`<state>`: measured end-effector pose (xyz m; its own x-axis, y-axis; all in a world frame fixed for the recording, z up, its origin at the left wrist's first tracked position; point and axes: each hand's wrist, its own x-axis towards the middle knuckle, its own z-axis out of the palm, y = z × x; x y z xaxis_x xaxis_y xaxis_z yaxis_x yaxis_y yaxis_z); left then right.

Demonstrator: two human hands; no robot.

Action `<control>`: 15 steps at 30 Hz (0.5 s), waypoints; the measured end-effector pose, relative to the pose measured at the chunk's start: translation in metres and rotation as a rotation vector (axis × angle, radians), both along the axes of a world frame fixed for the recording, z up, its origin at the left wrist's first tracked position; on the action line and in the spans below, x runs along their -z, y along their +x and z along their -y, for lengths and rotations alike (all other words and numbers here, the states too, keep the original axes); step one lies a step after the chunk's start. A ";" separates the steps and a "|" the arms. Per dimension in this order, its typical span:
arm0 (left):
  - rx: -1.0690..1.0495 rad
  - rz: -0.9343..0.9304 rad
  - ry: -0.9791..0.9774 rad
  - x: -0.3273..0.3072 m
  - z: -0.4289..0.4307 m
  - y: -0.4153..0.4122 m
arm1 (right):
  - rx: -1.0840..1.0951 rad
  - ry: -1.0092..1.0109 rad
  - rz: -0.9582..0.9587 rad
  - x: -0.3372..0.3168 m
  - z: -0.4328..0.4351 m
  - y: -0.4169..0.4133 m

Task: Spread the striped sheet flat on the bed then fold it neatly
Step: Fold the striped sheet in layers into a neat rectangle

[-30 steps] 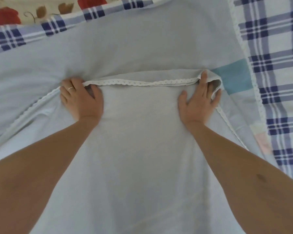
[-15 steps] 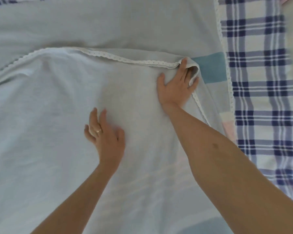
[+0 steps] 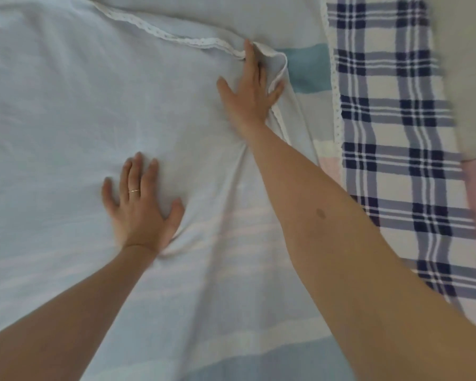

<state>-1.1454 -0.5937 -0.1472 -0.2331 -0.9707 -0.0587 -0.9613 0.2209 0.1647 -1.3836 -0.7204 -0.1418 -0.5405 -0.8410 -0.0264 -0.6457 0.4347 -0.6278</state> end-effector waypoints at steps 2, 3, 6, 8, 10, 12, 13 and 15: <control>-0.006 -0.011 -0.020 0.002 0.003 0.000 | -0.087 -0.087 0.142 -0.009 -0.019 -0.002; 0.008 -0.027 -0.041 0.001 0.002 -0.001 | -0.106 -0.181 0.170 -0.015 -0.043 -0.003; -0.011 -0.065 -0.079 0.000 0.006 -0.001 | 0.083 -0.295 -0.104 -0.032 -0.141 -0.010; -0.016 -0.078 -0.112 0.002 0.002 0.000 | 0.284 -0.177 -0.162 -0.043 -0.226 -0.023; 0.026 -0.055 -0.102 0.001 0.003 -0.002 | 0.438 0.024 0.185 -0.040 -0.298 -0.040; 0.111 0.057 -0.084 -0.005 -0.010 -0.002 | 0.369 0.188 0.517 -0.048 -0.349 -0.041; 0.116 0.105 -0.046 -0.005 -0.011 -0.003 | 0.304 0.241 0.595 -0.049 -0.356 -0.038; 0.104 0.136 0.035 -0.015 -0.041 -0.005 | 0.280 0.269 0.755 -0.060 -0.370 -0.037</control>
<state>-1.1509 -0.5528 -0.1327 -0.3195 -0.9386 -0.1301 -0.9476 0.3164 0.0442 -1.4203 -0.3504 -0.0817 -0.4846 -0.5922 -0.6438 0.0591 0.7121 -0.6995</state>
